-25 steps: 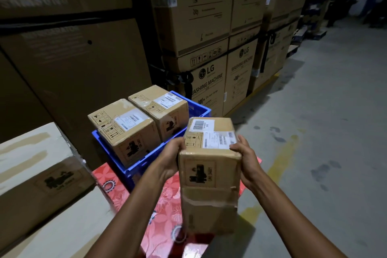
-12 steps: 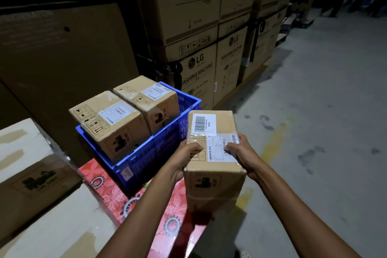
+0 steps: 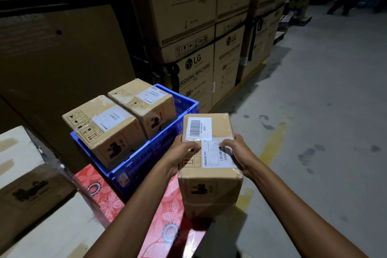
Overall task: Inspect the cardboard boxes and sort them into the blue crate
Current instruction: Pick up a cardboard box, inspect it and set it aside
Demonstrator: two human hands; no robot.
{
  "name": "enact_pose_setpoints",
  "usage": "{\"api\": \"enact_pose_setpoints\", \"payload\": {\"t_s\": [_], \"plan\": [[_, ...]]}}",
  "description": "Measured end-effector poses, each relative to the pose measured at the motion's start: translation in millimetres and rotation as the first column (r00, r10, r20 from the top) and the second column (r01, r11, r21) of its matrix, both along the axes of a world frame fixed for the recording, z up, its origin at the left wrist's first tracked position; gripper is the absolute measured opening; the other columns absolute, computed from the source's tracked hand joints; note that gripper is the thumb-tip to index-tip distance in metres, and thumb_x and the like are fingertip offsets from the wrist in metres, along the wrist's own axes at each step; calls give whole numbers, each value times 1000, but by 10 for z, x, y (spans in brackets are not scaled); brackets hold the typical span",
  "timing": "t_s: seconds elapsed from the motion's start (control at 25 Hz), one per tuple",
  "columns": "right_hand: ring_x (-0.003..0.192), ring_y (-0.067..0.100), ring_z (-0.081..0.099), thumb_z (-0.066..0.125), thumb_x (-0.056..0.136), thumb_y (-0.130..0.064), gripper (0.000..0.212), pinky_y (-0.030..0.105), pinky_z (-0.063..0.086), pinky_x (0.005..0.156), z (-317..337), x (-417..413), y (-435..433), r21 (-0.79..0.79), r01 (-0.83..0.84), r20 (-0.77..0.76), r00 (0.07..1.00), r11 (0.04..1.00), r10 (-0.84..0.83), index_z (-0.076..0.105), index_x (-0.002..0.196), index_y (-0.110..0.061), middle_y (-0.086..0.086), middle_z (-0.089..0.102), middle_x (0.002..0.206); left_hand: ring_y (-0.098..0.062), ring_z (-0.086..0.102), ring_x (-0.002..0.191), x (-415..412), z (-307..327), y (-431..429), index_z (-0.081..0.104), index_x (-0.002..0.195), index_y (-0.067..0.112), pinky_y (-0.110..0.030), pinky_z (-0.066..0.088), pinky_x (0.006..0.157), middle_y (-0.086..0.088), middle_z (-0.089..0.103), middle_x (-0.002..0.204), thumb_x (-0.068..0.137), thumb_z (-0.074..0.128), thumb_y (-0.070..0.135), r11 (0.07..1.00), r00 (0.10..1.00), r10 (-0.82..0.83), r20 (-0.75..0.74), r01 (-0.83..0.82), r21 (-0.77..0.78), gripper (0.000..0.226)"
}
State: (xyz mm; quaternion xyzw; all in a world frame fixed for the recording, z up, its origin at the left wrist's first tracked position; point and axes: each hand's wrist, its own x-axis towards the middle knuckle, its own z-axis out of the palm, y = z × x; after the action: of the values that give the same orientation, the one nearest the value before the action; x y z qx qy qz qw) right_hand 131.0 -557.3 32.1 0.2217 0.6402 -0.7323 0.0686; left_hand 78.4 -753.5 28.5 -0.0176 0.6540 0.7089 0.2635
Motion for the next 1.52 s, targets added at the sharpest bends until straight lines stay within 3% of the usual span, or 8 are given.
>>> {"api": "enact_pose_setpoints", "payload": {"t_s": [0.2, 0.4, 0.6, 0.72, 0.96, 1.2, 1.36, 1.52], "plan": [[98, 27, 76, 62, 94, -34, 53, 29, 55, 53, 130, -424, 35, -55, 27, 104, 994, 998, -22, 42, 139, -14, 9, 72, 119, -24, 76, 72, -309, 142, 174, 59, 131, 8, -28, 54, 51, -16, 76, 105, 97, 60, 21, 993, 996, 83, 39, -79, -92, 37], [74, 25, 77, 61, 97, -29, 36, 25, 52, 48, 100, -611, 76, 226, -50, 177, 984, 973, 10, 58, 124, -5, 13, 78, 95, -28, 77, 72, -450, 52, 217, 53, 133, 4, -31, 57, 53, -21, 76, 102, 92, 67, 17, 985, 992, 106, 72, -94, -146, 45], [72, 24, 74, 58, 101, -23, 17, 27, 51, 53, 207, -735, 142, 244, -118, 269, 962, 962, 50, 59, 105, -7, 14, 77, 96, -26, 77, 75, -478, 80, 251, 59, 128, 9, -30, 57, 53, -16, 77, 101, 95, 63, 16, 979, 995, 99, 25, -93, -180, 34], [83, 25, 75, 61, 96, -26, 23, 35, 57, 69, 149, -681, 66, 289, -45, 203, 979, 956, -15, 58, 110, -8, 16, 77, 102, -21, 78, 79, -406, 32, 247, 61, 129, 13, -28, 57, 56, -8, 78, 101, 96, 64, 26, 961, 991, 101, -85, -119, -249, 36], [83, 22, 77, 64, 87, -58, 53, 38, 60, 70, 67, -375, 81, 238, 142, 16, 989, 961, -150, 61, 117, -15, 2, 78, 98, -11, 75, 86, -153, 84, 297, 65, 122, 28, -31, 57, 73, 7, 77, 102, 94, 54, 64, 916, 958, 83, -274, -181, -358, 47], [93, 28, 74, 57, 61, -96, 96, 49, 60, 84, 146, 129, -24, 50, 234, -140, 964, 971, -225, 65, 118, -19, 7, 76, 105, -10, 69, 102, 293, 220, 161, 60, 126, 27, -35, 53, 89, 10, 72, 111, 96, 47, 68, 962, 938, 170, -302, -224, -153, 52], [88, 21, 62, 38, 94, -76, 65, 44, 54, 81, 291, 351, -95, 88, 332, -315, 904, 939, -290, 53, 114, -17, 2, 62, 98, -22, 67, 104, 432, 401, 95, 52, 116, 15, -42, 52, 91, -1, 67, 107, 104, 44, 50, 938, 884, 345, -315, -339, 76, 38], [106, 27, 62, 41, 86, -80, 65, 45, 50, 93, 115, 452, -115, 30, 322, -266, 915, 946, -303, 61, 102, -20, 9, 65, 111, -21, 64, 95, 501, 211, 89, 50, 108, 12, -35, 51, 77, -7, 65, 105, 106, 43, 43, 922, 903, 382, -196, -357, 151, 32]]}}
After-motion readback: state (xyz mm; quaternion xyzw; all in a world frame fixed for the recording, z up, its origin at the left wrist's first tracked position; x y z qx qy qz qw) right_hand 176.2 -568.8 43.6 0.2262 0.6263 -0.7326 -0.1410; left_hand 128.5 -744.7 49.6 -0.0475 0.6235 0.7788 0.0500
